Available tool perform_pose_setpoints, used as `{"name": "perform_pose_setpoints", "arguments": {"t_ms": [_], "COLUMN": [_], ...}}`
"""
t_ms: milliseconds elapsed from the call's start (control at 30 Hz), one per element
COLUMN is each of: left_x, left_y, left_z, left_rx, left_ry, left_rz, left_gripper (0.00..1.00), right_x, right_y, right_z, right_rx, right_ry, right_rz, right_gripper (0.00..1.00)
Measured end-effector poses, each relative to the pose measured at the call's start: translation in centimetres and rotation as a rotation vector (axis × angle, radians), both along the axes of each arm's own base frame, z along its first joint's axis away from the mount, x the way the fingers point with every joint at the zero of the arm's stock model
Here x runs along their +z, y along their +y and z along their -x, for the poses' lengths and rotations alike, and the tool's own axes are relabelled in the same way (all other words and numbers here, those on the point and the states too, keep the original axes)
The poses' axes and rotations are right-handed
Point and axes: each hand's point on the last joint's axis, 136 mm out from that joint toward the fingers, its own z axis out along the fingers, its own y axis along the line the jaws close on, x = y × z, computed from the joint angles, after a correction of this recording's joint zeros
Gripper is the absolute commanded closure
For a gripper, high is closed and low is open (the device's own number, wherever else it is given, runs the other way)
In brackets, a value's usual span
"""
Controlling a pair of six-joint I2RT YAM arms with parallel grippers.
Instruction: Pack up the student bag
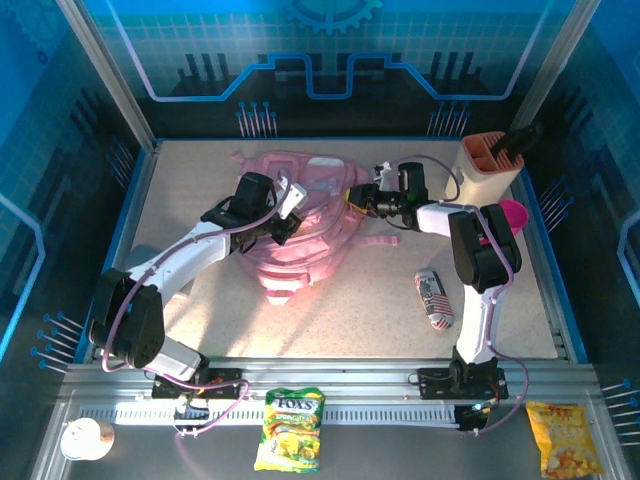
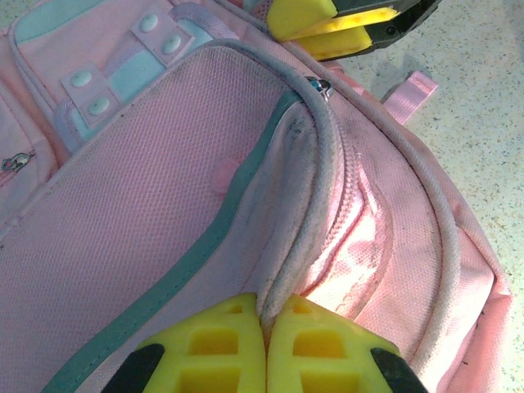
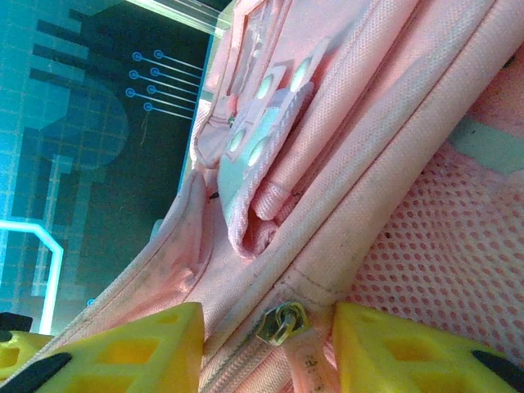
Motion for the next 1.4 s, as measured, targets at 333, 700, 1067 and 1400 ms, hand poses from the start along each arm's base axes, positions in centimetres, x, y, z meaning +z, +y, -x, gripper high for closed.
{"name": "perform_pose_setpoints", "arguments": {"t_ms": [333,700,1067,1400], "left_x": [0.0,0.1,0.1,-0.1], "left_y": [0.1,0.1,0.1,0.1], "left_z": [0.0,0.1,0.1,0.1], "left_rx": [-0.003,-0.011,-0.005,0.016], "left_ry": [0.005,0.009,0.014,0.037], "left_rz": [0.01,0.022,0.026,0.042], "left_gripper": [1.0,1.0,1.0,1.0], "right_x": [0.3,0.1,-0.3,1.2], "right_y": [-0.5,-0.7,-0.7,0.0], "right_z": [0.8,0.8,0.7,2.7], "right_rx": [0.005,0.005,0.013,0.025], "right_ry": [-0.011,0.01,0.019,0.018], "right_rz": [-0.02,-0.008,0.049,0.069], "right_gripper": [0.72,0.73,0.84,0.84]}}
